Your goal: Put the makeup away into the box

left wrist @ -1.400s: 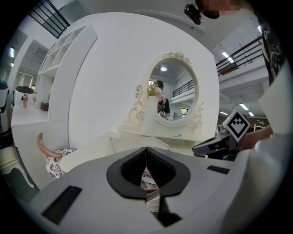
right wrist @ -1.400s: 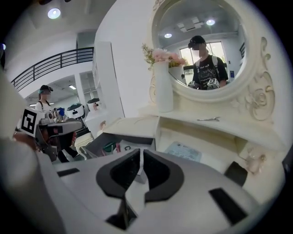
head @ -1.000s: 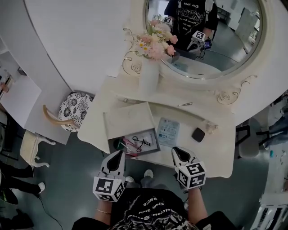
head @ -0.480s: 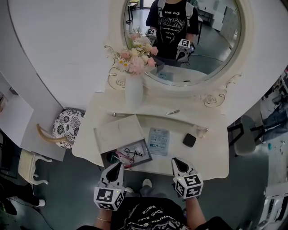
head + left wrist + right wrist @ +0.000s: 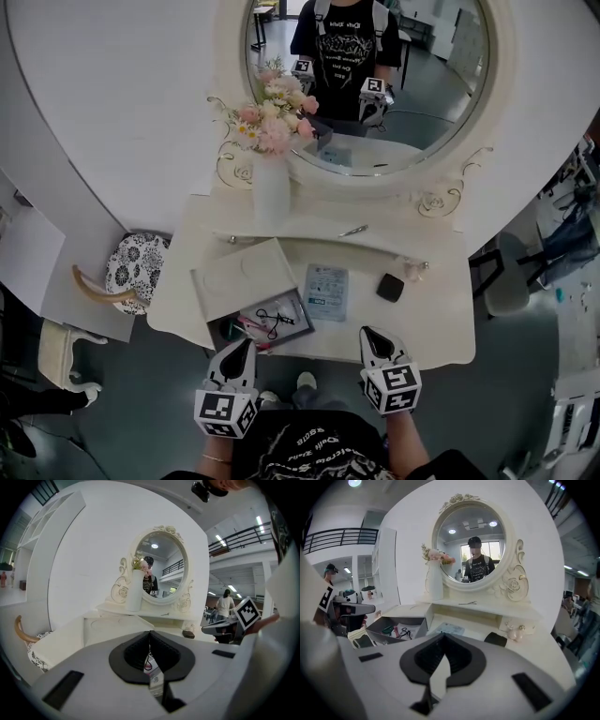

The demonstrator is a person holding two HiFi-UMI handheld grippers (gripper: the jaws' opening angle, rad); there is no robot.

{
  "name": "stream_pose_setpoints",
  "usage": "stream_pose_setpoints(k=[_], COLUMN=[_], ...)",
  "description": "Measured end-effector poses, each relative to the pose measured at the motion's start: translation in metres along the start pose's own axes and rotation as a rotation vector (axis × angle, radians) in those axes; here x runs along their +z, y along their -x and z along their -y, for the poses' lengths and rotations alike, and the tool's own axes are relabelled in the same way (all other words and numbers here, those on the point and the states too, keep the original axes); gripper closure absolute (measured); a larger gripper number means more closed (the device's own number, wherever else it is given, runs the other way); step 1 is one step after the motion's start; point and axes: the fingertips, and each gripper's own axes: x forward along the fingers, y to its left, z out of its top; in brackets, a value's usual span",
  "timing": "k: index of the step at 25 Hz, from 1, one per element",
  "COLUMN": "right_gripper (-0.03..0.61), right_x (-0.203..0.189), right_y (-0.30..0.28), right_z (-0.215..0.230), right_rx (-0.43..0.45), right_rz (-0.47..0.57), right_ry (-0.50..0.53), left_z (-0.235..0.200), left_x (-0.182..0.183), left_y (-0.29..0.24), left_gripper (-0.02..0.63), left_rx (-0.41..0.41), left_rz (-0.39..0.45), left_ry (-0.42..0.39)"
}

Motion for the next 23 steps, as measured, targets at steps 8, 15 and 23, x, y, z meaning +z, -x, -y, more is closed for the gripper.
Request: stream_pose_setpoints(k=[8,15,23], right_gripper=[0.569,0.569,0.569], right_x=[0.001,0.003,0.001], right_y=[0.000,0.000,0.000], right_z=[-0.003,-0.009,-0.015], right_rx=[-0.014,-0.020,-0.012], right_rz=[0.000,0.003,0.006], right_ry=[0.041,0.065,0.072], left_z=[-0.006,-0.001,-0.007], left_x=[0.007,0.007,0.002], left_y=[0.001,0.004,0.007], left_gripper=[0.598,0.598,0.598], left_rx=[0.002,-0.013,-0.011], left_rz=[0.025,0.012,-0.001], left_ry=[0.007,-0.035,-0.033])
